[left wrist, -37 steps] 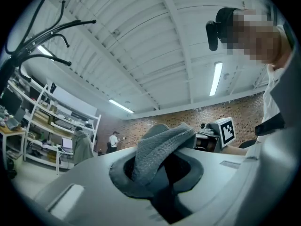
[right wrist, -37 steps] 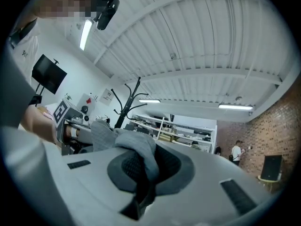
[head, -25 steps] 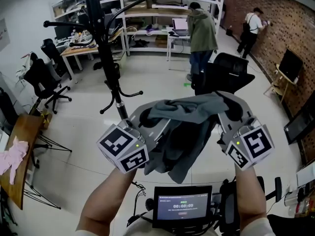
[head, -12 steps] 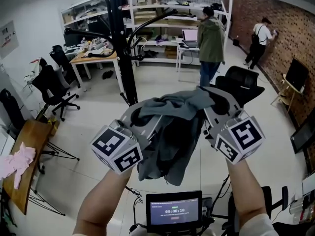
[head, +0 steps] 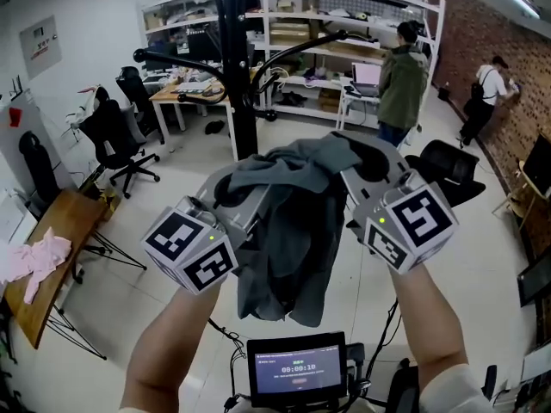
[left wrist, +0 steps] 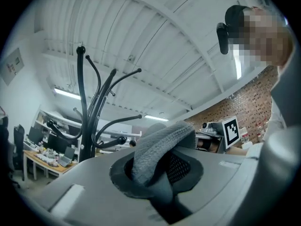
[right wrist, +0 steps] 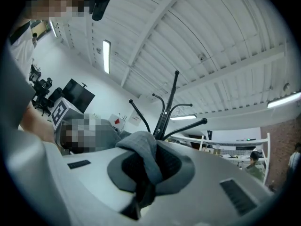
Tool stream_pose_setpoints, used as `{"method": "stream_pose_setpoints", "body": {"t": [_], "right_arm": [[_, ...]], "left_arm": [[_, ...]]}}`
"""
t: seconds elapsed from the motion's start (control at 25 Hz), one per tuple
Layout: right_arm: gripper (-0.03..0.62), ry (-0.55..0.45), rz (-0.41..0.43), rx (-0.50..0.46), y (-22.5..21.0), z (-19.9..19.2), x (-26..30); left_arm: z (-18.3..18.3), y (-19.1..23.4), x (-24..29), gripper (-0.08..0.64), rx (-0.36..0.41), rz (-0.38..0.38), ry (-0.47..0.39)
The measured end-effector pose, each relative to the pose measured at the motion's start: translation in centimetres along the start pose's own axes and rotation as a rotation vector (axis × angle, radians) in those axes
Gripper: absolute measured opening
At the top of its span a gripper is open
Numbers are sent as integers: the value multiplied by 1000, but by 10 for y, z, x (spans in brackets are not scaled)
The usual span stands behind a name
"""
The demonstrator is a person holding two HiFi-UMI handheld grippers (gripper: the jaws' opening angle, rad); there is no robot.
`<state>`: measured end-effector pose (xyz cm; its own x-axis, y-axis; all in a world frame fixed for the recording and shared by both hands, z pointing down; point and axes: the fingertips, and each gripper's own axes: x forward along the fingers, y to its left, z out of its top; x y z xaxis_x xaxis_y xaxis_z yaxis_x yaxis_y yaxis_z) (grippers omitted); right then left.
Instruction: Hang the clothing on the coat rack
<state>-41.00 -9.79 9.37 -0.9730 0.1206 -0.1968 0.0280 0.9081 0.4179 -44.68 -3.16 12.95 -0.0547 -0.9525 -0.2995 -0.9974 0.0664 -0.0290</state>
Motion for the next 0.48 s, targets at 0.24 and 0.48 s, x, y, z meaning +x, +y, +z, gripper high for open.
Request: {"method": "stream_pose_setpoints", "body": {"t": [0.24,0.48], "right_arm": [[8,-81,53,-6,-13,22,39],[8,-112,59,-15,-29,37,79]], "left_arm": [[31,30,7,55,65,101,-35],[57,62,15,55,103,184,-55]]}}
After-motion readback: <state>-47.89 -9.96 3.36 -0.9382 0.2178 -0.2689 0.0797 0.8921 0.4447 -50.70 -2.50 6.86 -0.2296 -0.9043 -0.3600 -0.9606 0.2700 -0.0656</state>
